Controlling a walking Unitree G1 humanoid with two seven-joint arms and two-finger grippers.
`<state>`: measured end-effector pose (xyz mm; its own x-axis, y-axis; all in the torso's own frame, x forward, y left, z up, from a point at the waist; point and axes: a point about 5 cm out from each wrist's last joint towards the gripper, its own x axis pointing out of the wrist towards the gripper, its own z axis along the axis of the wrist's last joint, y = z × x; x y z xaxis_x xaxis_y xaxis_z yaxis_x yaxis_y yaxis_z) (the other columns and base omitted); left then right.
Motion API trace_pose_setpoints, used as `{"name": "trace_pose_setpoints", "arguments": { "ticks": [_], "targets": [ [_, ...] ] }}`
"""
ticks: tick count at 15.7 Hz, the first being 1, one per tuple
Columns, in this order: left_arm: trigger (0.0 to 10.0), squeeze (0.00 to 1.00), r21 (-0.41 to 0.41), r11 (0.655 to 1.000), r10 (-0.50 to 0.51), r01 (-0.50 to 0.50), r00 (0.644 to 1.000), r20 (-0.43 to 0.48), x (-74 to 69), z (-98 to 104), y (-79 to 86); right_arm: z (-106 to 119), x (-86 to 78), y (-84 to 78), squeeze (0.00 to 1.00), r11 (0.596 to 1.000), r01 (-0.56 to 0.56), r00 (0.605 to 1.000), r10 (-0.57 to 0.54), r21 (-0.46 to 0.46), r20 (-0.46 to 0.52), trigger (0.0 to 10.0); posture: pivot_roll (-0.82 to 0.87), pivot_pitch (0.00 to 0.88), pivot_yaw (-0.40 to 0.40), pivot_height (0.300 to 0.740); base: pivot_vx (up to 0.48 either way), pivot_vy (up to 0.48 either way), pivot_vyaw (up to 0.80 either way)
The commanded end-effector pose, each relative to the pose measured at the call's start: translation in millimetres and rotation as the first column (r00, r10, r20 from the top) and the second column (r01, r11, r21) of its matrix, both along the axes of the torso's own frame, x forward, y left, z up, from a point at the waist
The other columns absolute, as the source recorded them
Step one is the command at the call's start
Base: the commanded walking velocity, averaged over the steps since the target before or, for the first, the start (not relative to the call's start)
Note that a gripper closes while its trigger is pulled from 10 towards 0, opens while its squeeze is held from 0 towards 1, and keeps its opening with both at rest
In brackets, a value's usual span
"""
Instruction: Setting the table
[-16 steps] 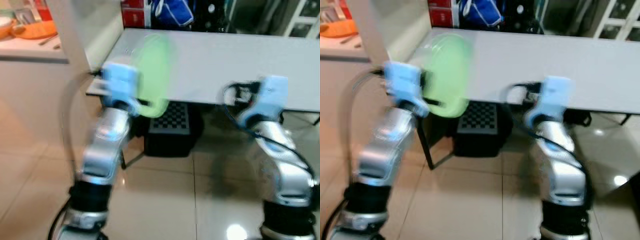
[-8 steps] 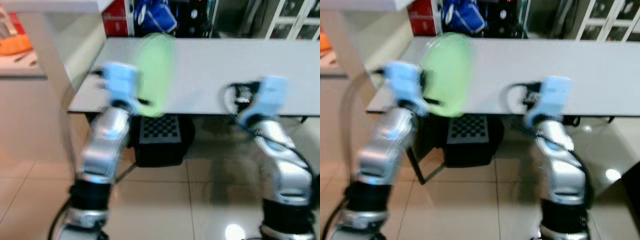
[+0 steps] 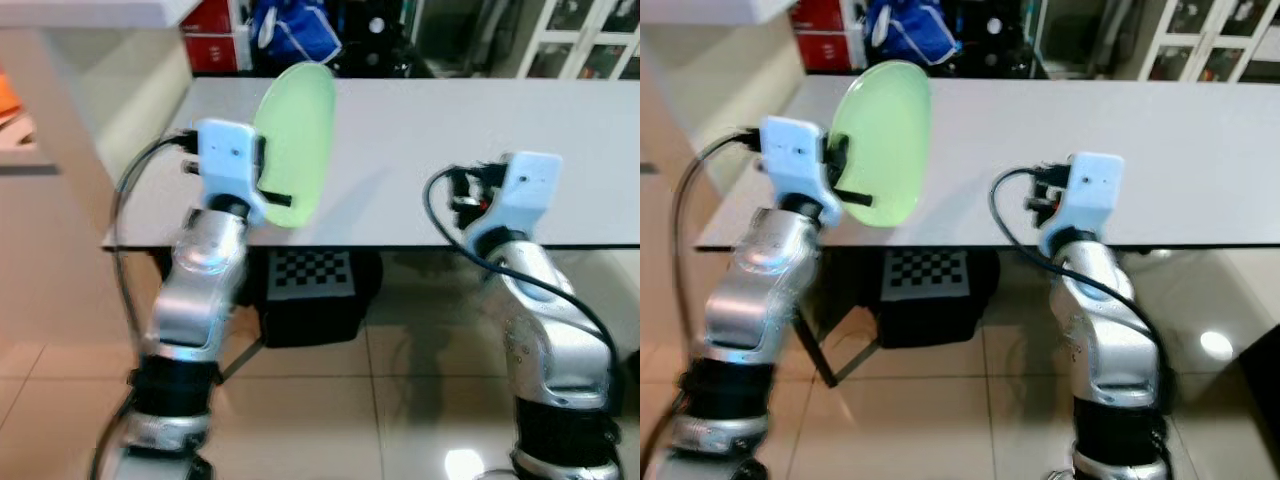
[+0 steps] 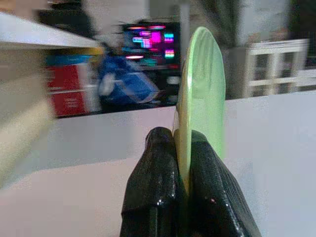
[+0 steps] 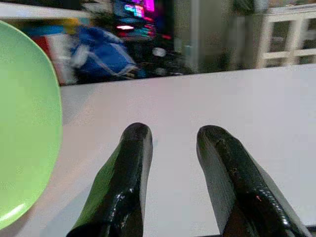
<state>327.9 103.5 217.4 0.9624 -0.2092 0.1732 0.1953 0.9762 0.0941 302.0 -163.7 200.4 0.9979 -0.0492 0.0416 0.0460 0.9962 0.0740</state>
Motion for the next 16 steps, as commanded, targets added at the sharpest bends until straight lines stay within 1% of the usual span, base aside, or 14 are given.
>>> {"name": "trace_pose_setpoints", "arguments": {
  "ticks": [1, 10, 16],
  "targets": [
    [10.0, 0.0, 0.001, 1.0, 0.019, -0.019, 0.998, 0.066, -0.8, 14.7, 6.7, 4.5, 0.6, 6.8, 0.0, 1.0, -0.025, 1.0, 0.024, 0.004, 0.015, 10.0, -0.03, 0.0, -0.008, 0.74, 0.371, 0.0, 0.0],
    [10.0, 0.0, 0.001, 1.0, -0.003, 0.003, 0.998, 0.066, -0.4, 14.6, 3.5, 3.0, -0.3, 8.0, 0.0, 1.0, -0.026, 1.0, 0.026, 0.0, 0.013, 10.0, -0.04, 0.0, 0.0, 0.74, 0.372, 0.0, 0.0],
    [10.0, 0.0, 0.004, 1.0, -0.017, 0.016, 0.998, 0.066, 0.5, 14.2, 0.6, 2.6, -1.3, 11.5, 0.0, 0.999, -0.053, 0.999, 0.053, -0.001, 0.011, 10.0, -0.04, 0.0, 0.002, 0.74, 0.371, 0.0, 0.0]
  ]
}}
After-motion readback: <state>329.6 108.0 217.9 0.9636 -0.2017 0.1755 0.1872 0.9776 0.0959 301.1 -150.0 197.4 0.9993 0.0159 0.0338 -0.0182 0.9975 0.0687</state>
